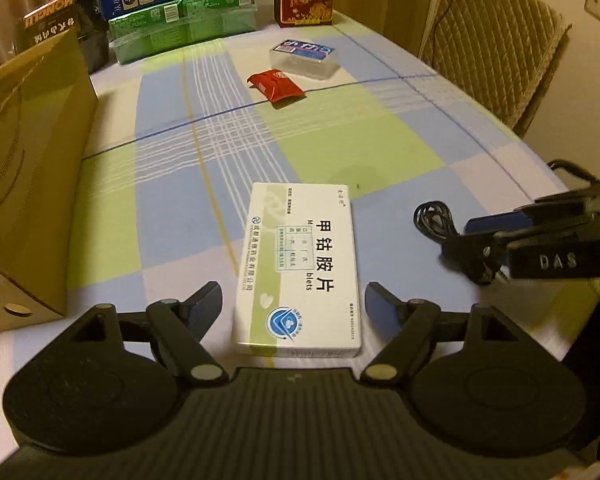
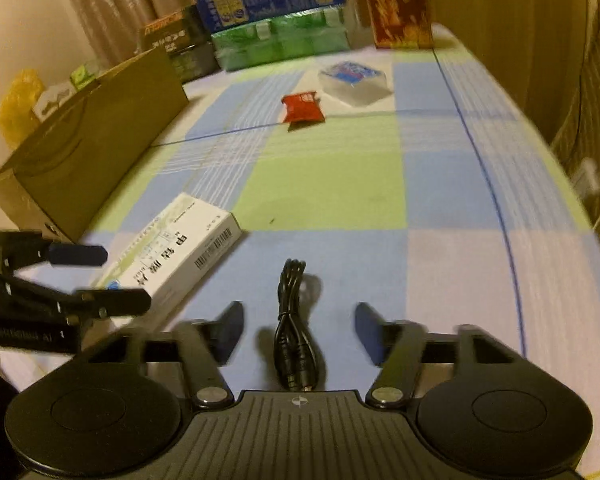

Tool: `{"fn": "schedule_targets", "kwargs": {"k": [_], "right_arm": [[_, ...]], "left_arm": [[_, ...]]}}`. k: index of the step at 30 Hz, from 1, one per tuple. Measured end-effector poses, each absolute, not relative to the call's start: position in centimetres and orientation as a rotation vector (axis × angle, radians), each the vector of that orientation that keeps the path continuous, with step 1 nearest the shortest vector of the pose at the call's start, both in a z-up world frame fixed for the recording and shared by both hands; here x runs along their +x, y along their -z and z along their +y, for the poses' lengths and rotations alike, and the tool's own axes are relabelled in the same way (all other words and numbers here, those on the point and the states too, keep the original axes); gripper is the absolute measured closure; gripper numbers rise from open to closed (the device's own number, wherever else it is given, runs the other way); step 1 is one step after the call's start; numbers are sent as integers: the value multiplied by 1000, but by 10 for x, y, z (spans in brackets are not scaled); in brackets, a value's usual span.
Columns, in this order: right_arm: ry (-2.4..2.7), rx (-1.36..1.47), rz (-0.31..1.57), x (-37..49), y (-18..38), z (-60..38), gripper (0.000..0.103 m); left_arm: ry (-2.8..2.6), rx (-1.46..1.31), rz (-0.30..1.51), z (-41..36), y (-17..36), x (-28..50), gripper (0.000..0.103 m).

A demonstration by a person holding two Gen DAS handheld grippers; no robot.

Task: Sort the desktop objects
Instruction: 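Grasp the white medicine box with the left tool while the right tool holds the cable, then lift and carry the medicine box and cable toward the cardboard box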

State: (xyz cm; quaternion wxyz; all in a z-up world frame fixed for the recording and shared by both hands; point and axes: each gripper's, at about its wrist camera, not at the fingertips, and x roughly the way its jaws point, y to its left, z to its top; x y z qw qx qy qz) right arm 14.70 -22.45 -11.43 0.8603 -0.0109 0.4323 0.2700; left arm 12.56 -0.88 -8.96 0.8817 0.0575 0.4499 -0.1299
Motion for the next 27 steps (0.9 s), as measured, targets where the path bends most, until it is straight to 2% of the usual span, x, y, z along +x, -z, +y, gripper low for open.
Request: {"fn": "schedule_targets", "kwargs": {"k": [6,8,15,17,19,23,27], "right_arm": [[-610,-167,830,138,124,-208,45],[-616,-176,811,138,125,-205,55],[-594,-237,767,135,131,-193,70],[-587,-240,762,134,131,-194,83],[-585,-246,760,134,130,-193,90],[-592,-250,760,133,130,-193,94],[-592,-242,763,132,130,-193,94]], "left_arm": [[270,70,850,4,96,124,28],[274,58,846,7,98,123,28],[302,37,826,7,103,127,27],[303,29,827,8,104,130,27],[300,12,830,8,106,133,27],[308,42,827,2,107,135,27],[313,95,825,-7,111,135,27]]}}
